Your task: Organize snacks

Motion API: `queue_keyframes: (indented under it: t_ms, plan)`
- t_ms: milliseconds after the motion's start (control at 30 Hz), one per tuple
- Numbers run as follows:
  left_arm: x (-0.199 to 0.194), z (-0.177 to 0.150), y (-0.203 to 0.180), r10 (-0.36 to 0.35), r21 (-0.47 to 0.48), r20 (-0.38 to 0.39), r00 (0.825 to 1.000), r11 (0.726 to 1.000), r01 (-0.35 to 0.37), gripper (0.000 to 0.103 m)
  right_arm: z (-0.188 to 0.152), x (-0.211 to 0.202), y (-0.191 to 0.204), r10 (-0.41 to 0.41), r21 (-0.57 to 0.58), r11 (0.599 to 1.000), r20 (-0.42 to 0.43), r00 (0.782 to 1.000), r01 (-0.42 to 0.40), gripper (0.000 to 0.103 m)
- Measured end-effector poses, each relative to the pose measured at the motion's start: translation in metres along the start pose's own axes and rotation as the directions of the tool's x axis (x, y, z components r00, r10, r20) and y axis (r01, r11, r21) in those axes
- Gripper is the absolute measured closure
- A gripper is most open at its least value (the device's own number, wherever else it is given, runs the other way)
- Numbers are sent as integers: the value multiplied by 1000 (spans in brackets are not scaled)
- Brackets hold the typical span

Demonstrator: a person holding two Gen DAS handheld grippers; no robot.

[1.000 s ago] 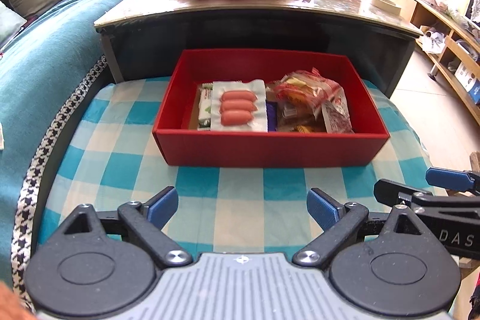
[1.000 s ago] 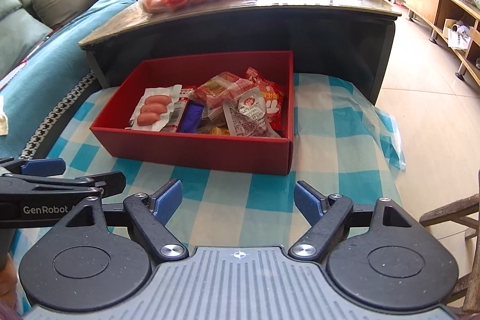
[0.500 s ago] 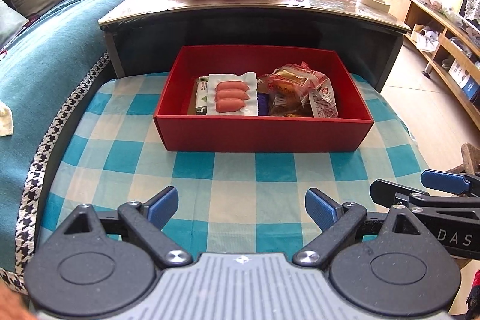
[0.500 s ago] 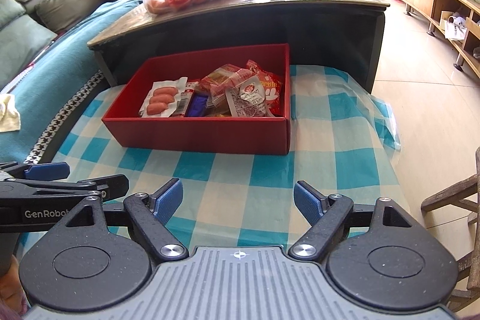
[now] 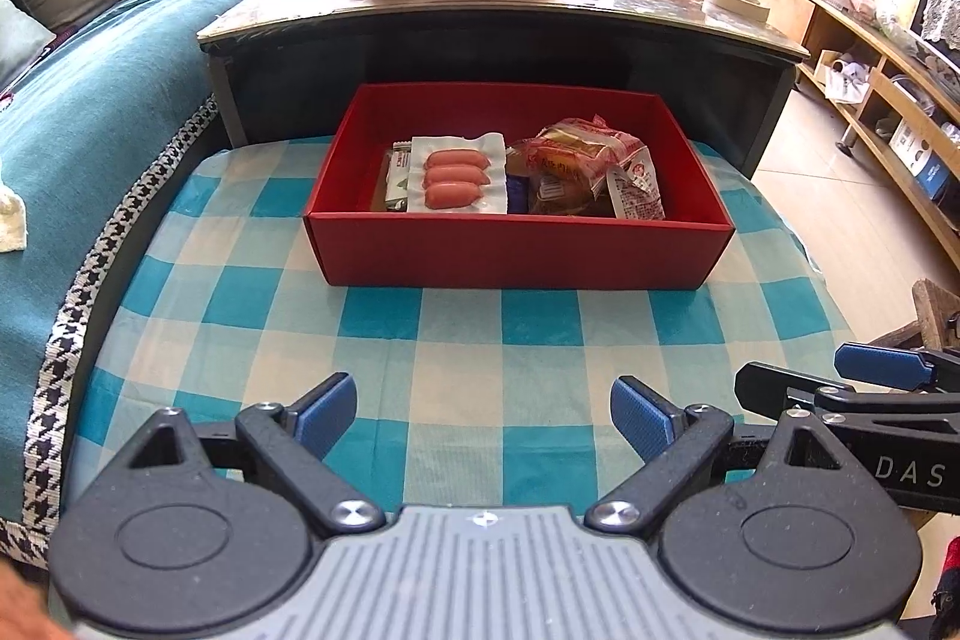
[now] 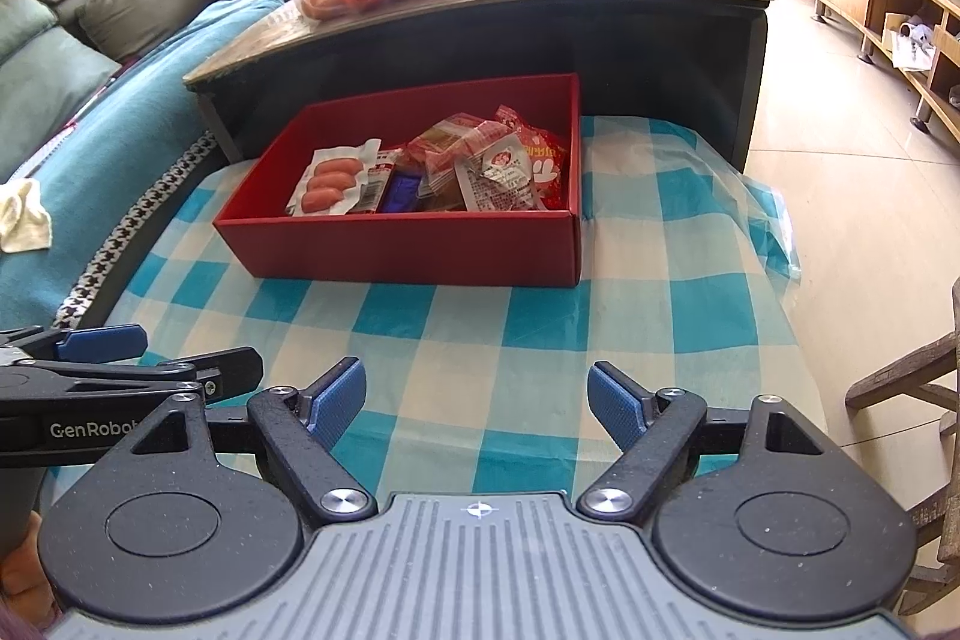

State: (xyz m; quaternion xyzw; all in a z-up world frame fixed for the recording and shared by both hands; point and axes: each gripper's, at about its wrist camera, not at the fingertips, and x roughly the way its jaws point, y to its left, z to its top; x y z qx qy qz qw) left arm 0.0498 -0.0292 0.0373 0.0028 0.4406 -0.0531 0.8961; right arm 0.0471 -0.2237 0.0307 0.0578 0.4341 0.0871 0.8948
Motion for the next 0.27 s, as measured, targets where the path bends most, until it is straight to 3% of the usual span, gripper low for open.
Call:
queue_keyframes:
  t_ms: [267]
  plan:
    - [-5, -3, -1, 14, 10, 11, 1000, 1000, -15, 0, -2, -2, 0, 1, 2, 1000, 1, 1000, -1, 15]
